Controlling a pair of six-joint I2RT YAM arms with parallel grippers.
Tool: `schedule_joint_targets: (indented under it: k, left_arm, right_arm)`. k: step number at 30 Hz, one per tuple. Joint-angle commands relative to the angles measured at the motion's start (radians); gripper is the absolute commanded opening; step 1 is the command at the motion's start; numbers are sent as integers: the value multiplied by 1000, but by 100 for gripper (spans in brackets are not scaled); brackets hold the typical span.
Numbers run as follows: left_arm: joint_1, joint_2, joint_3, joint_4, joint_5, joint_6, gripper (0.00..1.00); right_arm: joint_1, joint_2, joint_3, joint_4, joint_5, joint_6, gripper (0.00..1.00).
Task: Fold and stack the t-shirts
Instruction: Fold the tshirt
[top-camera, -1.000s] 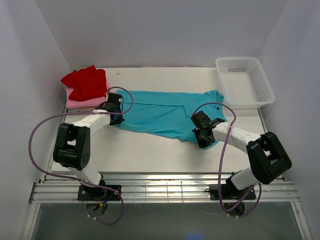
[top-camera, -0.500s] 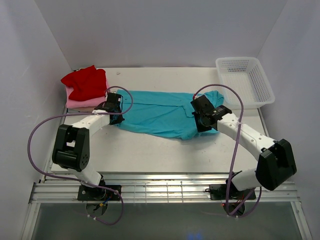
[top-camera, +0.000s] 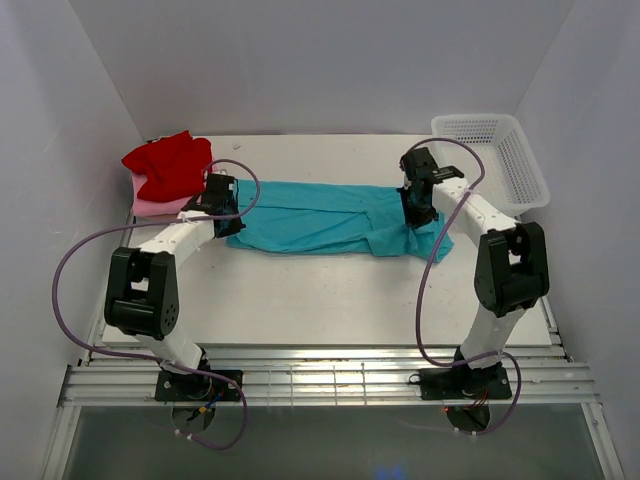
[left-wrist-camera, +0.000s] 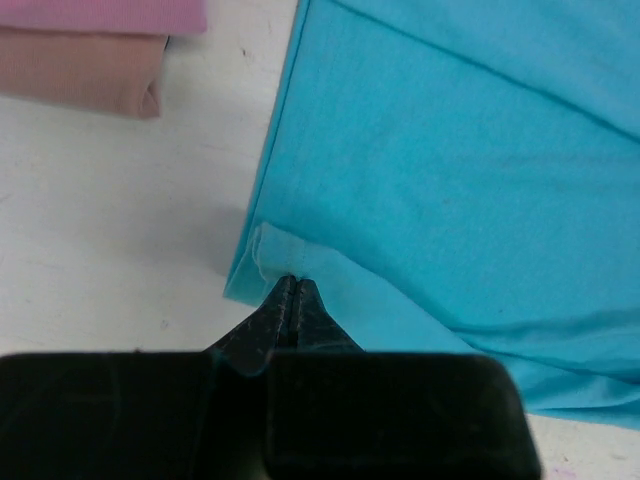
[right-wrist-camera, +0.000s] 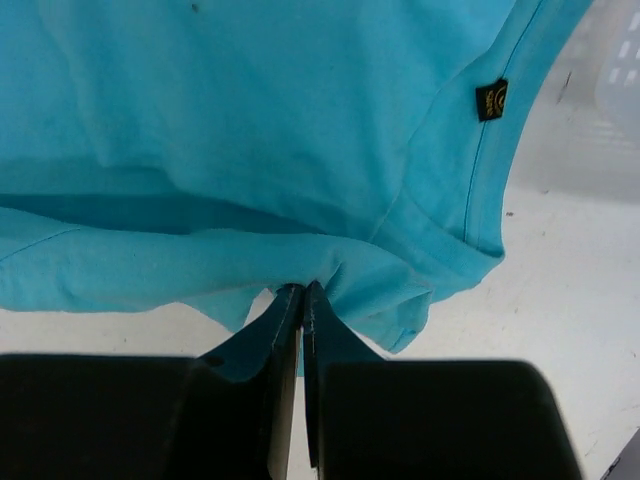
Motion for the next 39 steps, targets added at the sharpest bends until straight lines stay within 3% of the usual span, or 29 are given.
schedule_joint_targets:
  k: [1,11,39]
  left_arm:
    - [16,19,56,4,51,18,0]
    - [25,130,162,-27,81,42,0]
    - [61,174,249,-10,61,48,0]
  right_arm:
    - [-44,69,104,-38,-85,-74,8]
    - [-98,249,233,-75,-128,-100,8]
    - [-207,399,440,-138,-175,-147,8]
